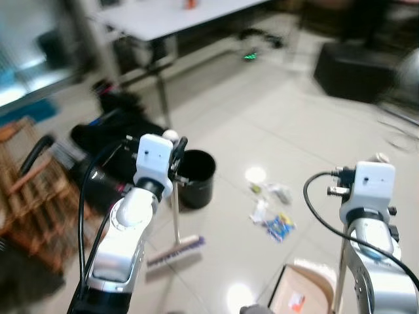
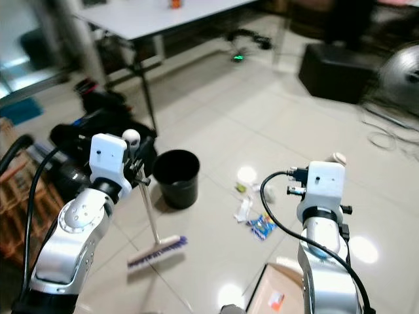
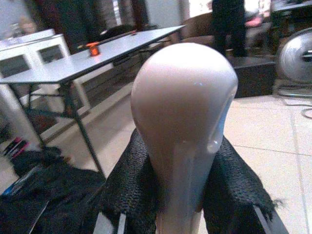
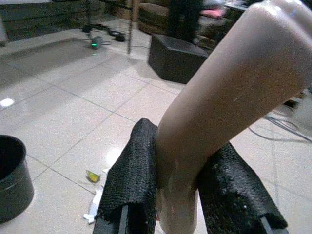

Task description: Sweep floor

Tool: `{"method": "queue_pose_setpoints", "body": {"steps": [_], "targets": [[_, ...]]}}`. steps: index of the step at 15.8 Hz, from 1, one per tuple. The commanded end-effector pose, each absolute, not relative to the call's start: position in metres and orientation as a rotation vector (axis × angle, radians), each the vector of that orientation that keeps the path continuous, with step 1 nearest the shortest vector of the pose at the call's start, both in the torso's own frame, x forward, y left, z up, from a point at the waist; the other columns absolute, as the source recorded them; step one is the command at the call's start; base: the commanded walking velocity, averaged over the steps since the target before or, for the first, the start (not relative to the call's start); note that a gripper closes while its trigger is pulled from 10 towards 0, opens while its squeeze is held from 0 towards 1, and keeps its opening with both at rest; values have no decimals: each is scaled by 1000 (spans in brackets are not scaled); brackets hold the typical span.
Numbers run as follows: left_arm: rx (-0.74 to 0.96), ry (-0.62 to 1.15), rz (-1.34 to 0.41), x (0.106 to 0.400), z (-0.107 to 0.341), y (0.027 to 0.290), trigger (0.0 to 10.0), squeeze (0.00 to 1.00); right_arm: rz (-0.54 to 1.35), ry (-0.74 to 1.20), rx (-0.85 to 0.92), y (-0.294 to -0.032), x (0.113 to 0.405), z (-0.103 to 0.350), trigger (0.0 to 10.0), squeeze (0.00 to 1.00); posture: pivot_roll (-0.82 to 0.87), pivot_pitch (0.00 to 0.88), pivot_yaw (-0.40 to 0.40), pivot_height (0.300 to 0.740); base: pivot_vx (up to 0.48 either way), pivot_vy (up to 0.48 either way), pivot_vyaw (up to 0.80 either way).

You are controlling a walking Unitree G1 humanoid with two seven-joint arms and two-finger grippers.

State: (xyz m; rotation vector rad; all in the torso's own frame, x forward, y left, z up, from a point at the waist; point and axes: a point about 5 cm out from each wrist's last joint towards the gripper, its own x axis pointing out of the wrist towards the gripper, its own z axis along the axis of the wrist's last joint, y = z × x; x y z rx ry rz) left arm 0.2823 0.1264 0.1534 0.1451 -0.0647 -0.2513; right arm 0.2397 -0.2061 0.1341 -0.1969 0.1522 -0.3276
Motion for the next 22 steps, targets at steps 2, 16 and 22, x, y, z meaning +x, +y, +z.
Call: {"method": "queue_pose_setpoints", "body": {"steps": [2, 16, 22], "targets": [[169, -98, -245, 285, 161, 132, 10000, 0, -307, 117, -185, -200, 241, 144, 10000, 0, -36, 40, 56, 740, 0, 480, -800], [176, -159, -288, 289, 171, 122, 10000, 0, -359, 52, -232, -209, 252, 166, 10000, 0, -32, 48, 52, 740, 0, -69, -167], [160, -173, -315, 289, 173, 121, 10000, 0, -375, 39, -241, -210, 250, 169, 10000, 0, -32, 50, 61, 740, 41, 0, -800]]}}
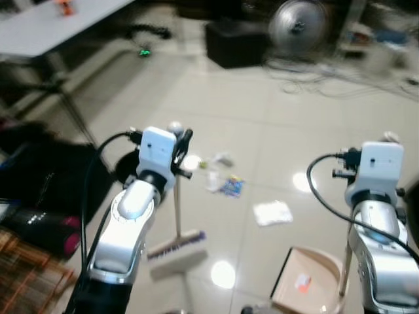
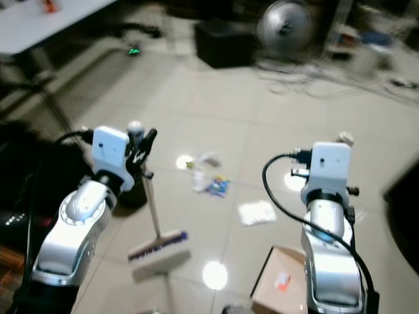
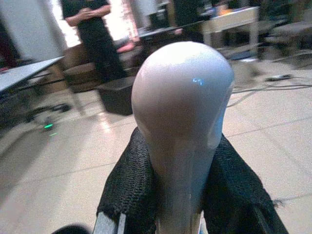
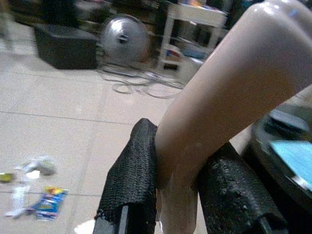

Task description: Sweep floor

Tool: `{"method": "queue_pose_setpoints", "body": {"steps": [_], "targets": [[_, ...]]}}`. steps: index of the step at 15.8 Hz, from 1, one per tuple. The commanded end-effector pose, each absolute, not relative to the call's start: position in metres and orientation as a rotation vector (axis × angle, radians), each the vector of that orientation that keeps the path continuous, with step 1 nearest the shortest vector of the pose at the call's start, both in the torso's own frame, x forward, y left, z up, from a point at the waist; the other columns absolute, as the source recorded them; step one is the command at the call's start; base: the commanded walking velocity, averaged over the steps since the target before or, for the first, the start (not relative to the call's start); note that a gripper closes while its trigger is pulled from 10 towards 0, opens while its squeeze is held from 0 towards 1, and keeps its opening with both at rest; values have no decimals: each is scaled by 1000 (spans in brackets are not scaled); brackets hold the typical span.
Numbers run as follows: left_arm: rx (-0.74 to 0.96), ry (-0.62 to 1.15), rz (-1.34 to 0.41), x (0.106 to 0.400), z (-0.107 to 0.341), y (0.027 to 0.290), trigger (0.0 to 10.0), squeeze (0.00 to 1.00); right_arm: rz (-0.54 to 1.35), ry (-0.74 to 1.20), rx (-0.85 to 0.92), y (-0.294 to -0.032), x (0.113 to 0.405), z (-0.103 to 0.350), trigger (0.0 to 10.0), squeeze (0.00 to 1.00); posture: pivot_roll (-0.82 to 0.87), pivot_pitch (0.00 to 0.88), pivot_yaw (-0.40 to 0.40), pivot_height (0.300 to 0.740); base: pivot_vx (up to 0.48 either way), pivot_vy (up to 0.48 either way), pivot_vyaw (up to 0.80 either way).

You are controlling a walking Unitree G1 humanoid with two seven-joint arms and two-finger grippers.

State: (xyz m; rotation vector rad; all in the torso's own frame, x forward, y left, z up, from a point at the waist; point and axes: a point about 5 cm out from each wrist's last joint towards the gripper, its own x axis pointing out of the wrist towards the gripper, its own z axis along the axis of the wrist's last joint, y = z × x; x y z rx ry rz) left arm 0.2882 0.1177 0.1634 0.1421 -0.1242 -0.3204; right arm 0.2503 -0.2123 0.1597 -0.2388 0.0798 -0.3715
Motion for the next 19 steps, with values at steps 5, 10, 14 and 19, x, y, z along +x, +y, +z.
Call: {"method": "queue_pose_setpoints", "body": {"steps": [5, 10, 14, 19], "targets": [[159, -174, -327, 290, 174, 120, 10000, 0, -401, 40, -240, -212, 247, 168, 10000, 0, -36, 55, 68, 740, 311, 0, -800], [163, -176, -328, 290, 174, 119, 10000, 0, -394, 26, -242, -211, 248, 169, 10000, 0, -39, 53, 73, 740, 316, 0, -725], [167, -195, -306, 292, 176, 120, 10000, 0, -343, -52, -190, -206, 253, 180, 10000, 0, -42, 53, 73, 740, 320, 0, -106], [176, -196, -283, 293, 177, 122, 10000, 0, -336, -116, -316, -201, 267, 188, 10000, 0, -31, 46, 66, 740, 332, 0, 0]]}}
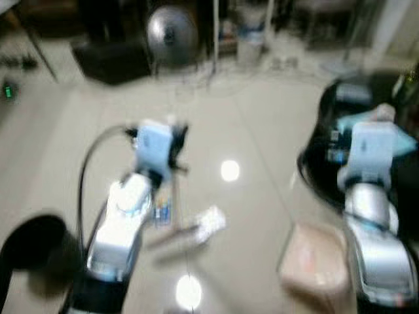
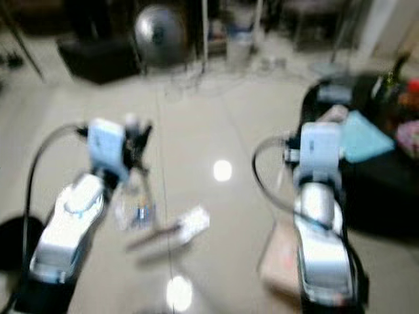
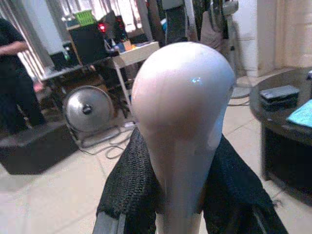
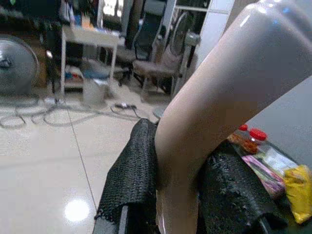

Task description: Sweep floor

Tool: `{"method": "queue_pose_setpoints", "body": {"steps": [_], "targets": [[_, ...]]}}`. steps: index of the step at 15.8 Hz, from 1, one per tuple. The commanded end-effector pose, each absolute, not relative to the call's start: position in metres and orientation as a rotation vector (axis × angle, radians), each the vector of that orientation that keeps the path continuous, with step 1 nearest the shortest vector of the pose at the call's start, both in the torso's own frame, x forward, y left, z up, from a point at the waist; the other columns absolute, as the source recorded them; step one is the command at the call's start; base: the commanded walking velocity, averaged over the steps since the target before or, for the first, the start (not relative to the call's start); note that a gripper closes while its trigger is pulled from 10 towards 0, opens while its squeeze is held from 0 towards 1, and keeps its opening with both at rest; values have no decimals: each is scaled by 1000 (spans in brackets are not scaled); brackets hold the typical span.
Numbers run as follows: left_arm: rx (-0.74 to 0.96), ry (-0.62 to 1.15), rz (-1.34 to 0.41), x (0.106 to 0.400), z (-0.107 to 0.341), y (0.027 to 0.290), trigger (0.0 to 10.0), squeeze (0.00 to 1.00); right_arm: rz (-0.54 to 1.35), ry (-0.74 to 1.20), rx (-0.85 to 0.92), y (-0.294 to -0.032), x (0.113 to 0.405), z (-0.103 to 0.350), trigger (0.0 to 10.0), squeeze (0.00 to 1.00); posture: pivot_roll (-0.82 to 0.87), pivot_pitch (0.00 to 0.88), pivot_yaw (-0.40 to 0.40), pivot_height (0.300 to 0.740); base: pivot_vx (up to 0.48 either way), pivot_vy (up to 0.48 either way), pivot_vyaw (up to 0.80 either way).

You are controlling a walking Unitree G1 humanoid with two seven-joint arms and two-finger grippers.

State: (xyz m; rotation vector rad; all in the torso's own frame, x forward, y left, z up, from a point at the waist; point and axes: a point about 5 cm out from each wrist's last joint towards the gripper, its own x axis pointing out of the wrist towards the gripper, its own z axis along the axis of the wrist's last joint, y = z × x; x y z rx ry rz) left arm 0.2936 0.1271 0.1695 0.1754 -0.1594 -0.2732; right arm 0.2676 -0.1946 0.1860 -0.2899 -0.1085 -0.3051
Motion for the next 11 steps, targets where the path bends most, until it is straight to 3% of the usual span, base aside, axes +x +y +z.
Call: {"method": "queue_pose_setpoints", "body": {"steps": [1, 4, 8, 11], "targets": [[179, -197, -274, 293, 177, 123, 10000, 0, -282, -126, -283, -198, 267, 188, 10000, 0, -24, 45, 63, 740, 334, 0, 0], [179, -199, -240, 293, 177, 126, 10000, 0, -218, -140, -250, -192, 267, 188, 10000, 0, -24, 39, 62, 740, 333, 0, 0], [169, -204, -202, 295, 177, 126, 10000, 0, -175, -165, -281, -187, 270, 187, 10000, 0, -24, 28, 65, 740, 331, 0, 800], [167, -207, -203, 296, 178, 127, 10000, 0, -209, -189, -241, -190, 269, 187, 10000, 0, -19, 32, 72, 740, 346, 0, 275]]}}
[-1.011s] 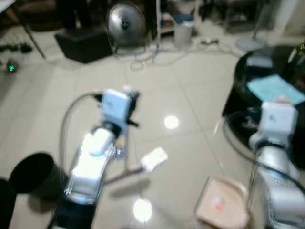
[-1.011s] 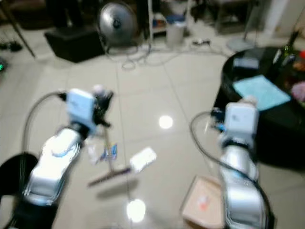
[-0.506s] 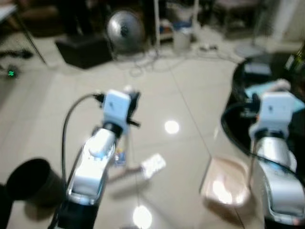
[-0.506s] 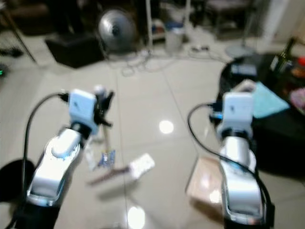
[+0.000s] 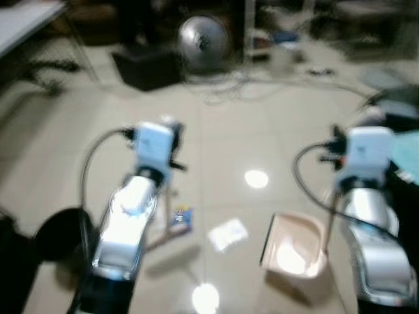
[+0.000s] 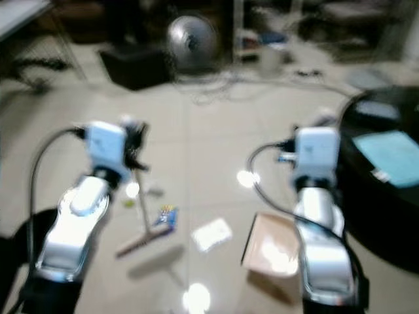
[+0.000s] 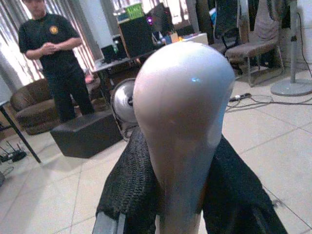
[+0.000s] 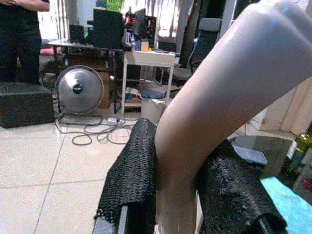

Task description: Sweep floor

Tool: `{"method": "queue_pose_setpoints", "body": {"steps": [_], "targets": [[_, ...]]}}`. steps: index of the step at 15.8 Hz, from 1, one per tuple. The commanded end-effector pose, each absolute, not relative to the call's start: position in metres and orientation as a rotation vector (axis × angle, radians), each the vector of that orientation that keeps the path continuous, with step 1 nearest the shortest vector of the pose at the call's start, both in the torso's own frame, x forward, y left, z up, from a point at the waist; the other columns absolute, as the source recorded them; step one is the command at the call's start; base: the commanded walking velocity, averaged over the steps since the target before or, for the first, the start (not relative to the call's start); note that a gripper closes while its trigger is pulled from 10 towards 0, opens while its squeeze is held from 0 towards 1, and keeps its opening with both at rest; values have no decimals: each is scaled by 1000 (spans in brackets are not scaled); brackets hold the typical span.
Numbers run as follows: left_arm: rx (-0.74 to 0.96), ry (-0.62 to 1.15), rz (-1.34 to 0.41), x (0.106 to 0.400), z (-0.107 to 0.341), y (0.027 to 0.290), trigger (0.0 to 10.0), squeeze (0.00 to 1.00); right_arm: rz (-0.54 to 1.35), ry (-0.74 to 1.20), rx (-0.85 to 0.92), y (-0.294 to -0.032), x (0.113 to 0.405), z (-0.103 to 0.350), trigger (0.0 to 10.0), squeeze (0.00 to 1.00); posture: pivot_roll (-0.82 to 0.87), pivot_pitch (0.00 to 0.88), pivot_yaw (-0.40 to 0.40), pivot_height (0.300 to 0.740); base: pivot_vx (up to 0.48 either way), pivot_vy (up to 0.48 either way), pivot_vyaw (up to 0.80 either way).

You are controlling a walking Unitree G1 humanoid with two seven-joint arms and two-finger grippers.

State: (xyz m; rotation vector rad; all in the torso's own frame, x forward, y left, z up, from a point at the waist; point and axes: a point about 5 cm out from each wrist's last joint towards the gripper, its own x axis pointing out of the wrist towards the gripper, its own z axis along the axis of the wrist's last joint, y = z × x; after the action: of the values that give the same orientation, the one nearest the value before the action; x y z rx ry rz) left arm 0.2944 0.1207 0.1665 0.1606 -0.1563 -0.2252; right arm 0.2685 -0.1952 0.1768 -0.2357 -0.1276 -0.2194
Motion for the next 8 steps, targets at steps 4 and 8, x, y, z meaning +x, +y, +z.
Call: {"method": "queue_pose_setpoints", "body": {"steps": [4, 8], "targets": [[170, -202, -202, 295, 177, 128, 10000, 0, -202, -185, -244, -189, 268, 183, 10000, 0, -18, 36, 74, 740, 369, 0, 0], [172, -198, -219, 295, 176, 126, 10000, 0, -207, -182, -240, -190, 267, 181, 10000, 0, -20, 39, 84, 740, 371, 0, 0]]}}
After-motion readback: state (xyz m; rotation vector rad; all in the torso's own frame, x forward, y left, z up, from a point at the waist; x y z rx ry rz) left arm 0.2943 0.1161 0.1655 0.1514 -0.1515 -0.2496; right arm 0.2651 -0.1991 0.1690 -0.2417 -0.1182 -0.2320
